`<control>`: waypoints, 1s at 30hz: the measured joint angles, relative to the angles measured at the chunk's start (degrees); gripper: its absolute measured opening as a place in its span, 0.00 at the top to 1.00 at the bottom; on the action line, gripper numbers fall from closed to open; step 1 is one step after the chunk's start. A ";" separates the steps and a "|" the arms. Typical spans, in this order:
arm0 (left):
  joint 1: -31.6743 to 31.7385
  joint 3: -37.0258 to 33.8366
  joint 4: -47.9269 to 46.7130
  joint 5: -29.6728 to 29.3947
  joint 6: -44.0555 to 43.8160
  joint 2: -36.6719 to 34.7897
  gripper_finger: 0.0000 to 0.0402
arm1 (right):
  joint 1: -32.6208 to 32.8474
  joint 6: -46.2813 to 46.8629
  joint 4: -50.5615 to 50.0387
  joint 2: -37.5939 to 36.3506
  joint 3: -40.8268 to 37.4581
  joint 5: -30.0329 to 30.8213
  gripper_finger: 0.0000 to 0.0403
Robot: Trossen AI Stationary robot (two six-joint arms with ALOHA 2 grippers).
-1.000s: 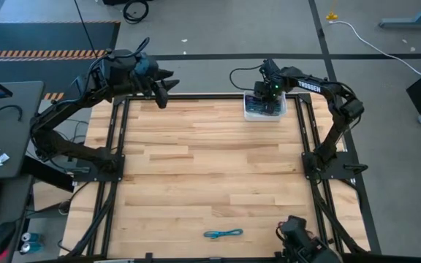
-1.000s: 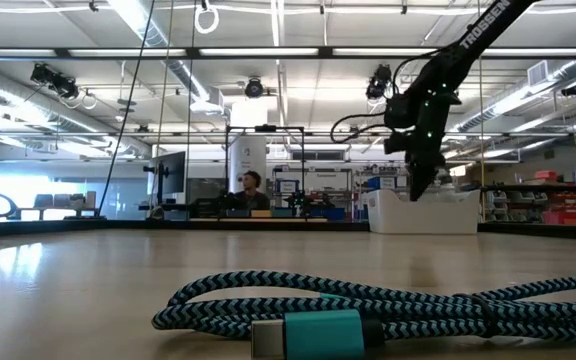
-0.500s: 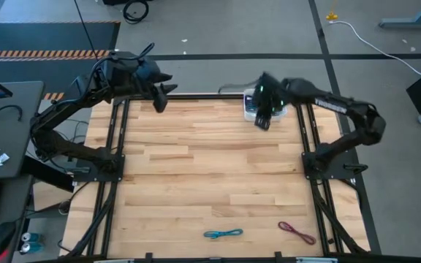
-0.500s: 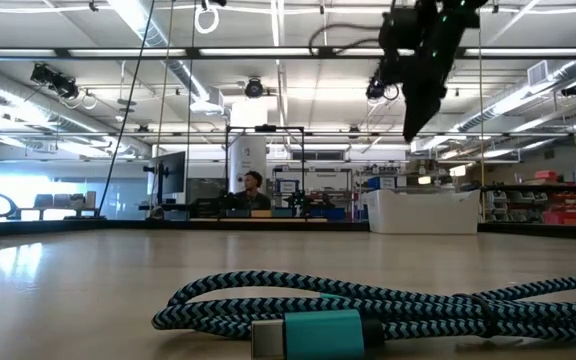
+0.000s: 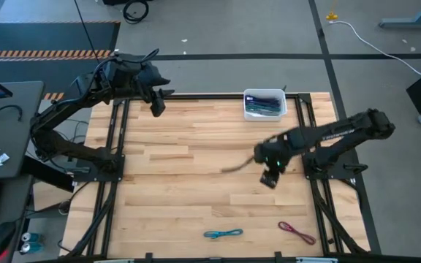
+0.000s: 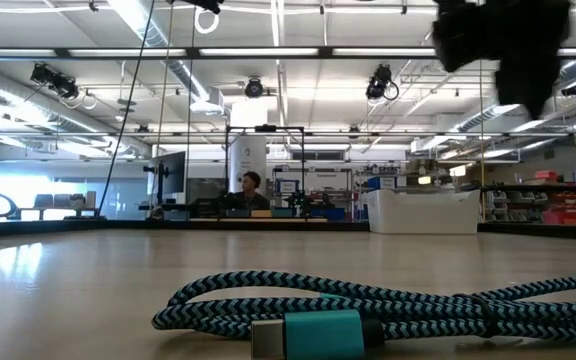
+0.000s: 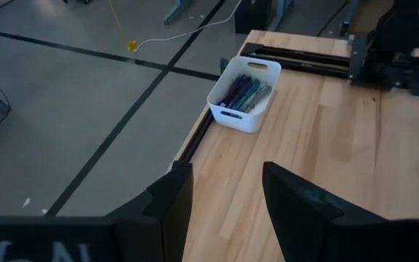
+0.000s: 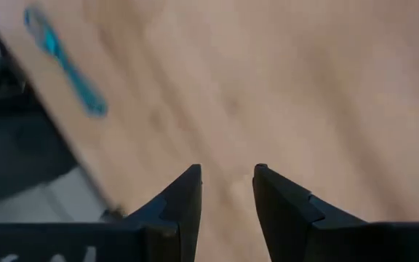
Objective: Pick and place USB-C Cables
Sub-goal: Put the pink charger cable into the bin
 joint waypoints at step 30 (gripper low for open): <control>0.00 0.00 -1.67 1.08 -0.17 0.00 0.57 | 40.11 39.16 24.31 22.12 -7.22 -11.15 0.50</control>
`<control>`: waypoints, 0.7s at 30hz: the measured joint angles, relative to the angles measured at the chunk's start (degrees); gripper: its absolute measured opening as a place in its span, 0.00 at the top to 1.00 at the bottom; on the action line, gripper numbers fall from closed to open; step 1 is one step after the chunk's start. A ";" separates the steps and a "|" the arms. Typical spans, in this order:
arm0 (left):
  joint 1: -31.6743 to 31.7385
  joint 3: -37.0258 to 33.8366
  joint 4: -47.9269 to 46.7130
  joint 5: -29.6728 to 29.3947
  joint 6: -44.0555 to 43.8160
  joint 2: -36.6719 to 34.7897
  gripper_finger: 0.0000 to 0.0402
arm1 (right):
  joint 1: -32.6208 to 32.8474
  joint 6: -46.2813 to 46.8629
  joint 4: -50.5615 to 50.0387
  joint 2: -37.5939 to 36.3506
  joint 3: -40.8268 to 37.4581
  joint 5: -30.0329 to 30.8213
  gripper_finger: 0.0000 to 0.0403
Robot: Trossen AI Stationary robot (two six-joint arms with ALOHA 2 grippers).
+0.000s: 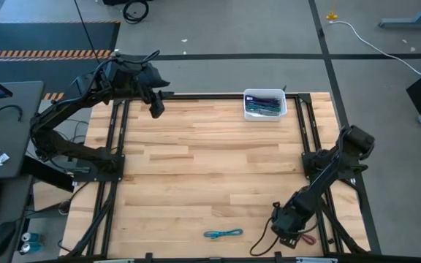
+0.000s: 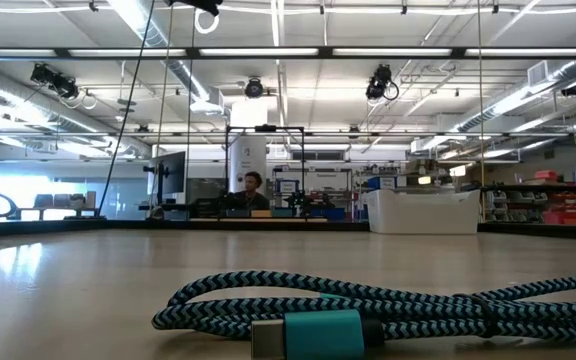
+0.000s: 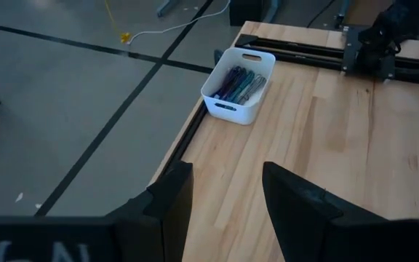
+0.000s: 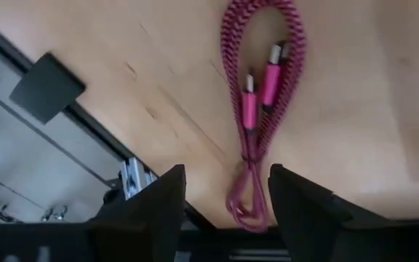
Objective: Pick and place USB-C Cables
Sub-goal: Put the pink charger cable into the bin
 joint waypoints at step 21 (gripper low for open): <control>0.00 0.00 3.13 0.01 -0.17 0.00 0.57 | -1.86 6.58 -3.72 0.68 -0.19 10.17 0.94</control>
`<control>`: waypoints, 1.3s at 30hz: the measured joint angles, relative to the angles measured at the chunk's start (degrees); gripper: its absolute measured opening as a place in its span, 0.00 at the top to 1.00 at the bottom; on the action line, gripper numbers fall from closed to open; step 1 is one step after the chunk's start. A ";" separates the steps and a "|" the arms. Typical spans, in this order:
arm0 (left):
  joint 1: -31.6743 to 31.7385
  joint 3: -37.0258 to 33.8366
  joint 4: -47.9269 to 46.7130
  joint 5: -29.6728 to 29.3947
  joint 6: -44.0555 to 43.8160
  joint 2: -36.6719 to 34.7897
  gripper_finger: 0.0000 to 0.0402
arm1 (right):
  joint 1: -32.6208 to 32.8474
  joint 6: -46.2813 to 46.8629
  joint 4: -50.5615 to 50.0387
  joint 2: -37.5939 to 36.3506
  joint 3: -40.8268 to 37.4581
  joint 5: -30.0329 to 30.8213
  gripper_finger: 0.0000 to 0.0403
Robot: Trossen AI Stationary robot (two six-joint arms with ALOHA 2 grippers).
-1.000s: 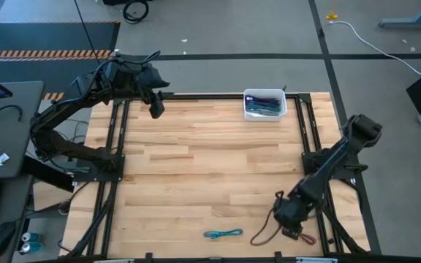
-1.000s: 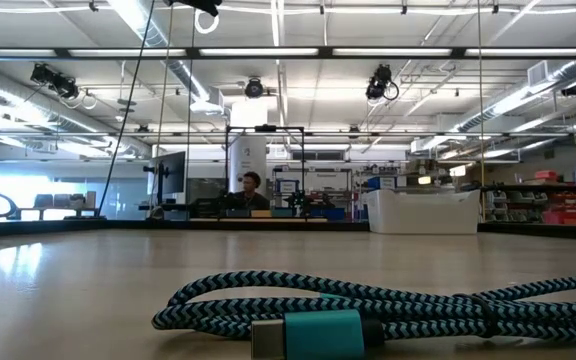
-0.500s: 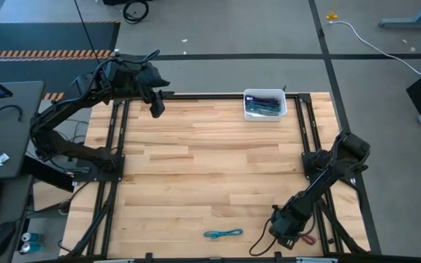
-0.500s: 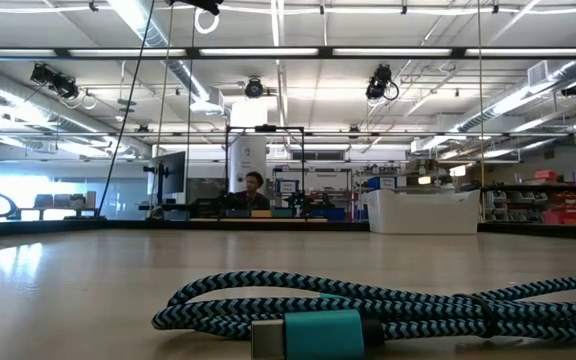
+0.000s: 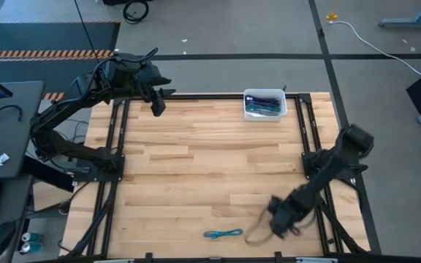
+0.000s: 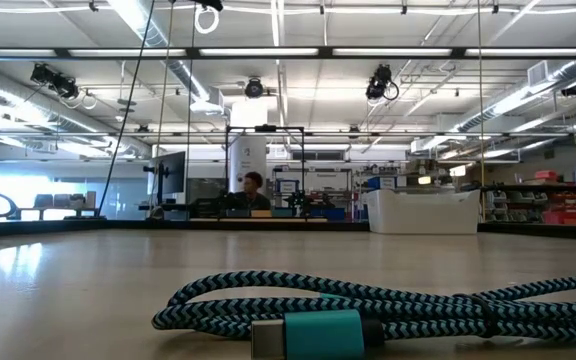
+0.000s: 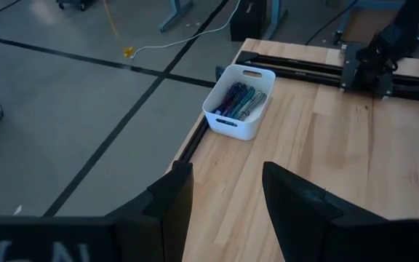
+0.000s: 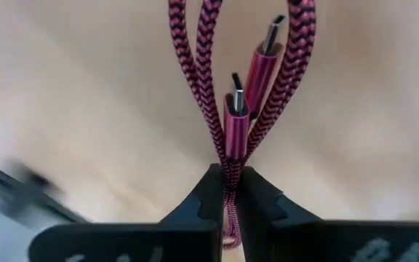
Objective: Pick and place USB-C Cables
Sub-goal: Put the pink charger cable into the bin
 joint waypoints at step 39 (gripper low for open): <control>0.00 0.00 9.92 -3.60 -0.40 0.00 0.57 | -97.03 -135.31 -7.22 0.74 17.33 21.57 0.94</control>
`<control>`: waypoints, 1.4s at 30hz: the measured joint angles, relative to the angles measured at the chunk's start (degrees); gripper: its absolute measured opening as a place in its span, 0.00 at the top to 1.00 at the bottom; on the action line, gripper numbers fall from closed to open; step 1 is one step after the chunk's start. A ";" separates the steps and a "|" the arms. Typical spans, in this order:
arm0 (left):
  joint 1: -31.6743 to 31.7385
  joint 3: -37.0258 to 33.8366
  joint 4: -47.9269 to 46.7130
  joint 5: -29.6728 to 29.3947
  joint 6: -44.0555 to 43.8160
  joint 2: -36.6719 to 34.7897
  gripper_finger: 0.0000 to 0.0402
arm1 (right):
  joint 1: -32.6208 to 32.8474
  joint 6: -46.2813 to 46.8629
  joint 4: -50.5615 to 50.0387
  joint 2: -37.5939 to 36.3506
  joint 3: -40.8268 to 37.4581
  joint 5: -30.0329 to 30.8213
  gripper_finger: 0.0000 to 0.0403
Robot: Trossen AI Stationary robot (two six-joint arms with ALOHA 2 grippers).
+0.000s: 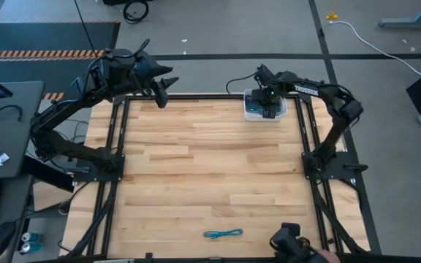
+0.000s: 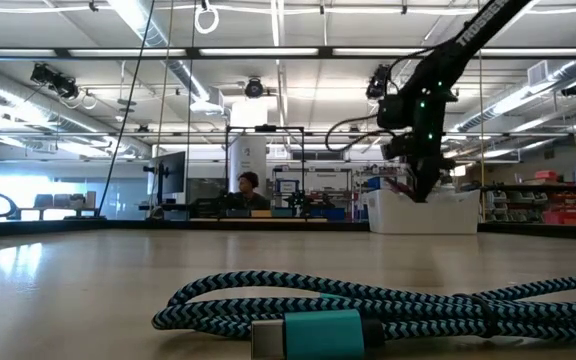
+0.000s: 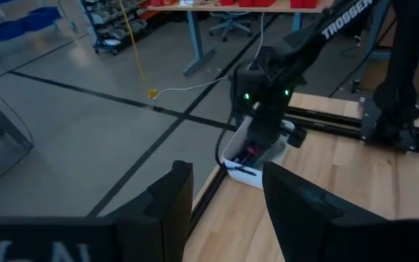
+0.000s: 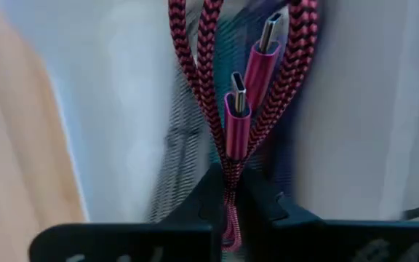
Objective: Pick and place USB-C Cables
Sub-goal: Put the pink charger cable into the bin, then put the light blue charger cable into the bin
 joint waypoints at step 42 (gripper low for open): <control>-10.22 -0.02 -18.53 2.66 -13.95 -2.09 0.57 | 79.51 71.51 41.23 -13.79 -17.29 -8.45 0.56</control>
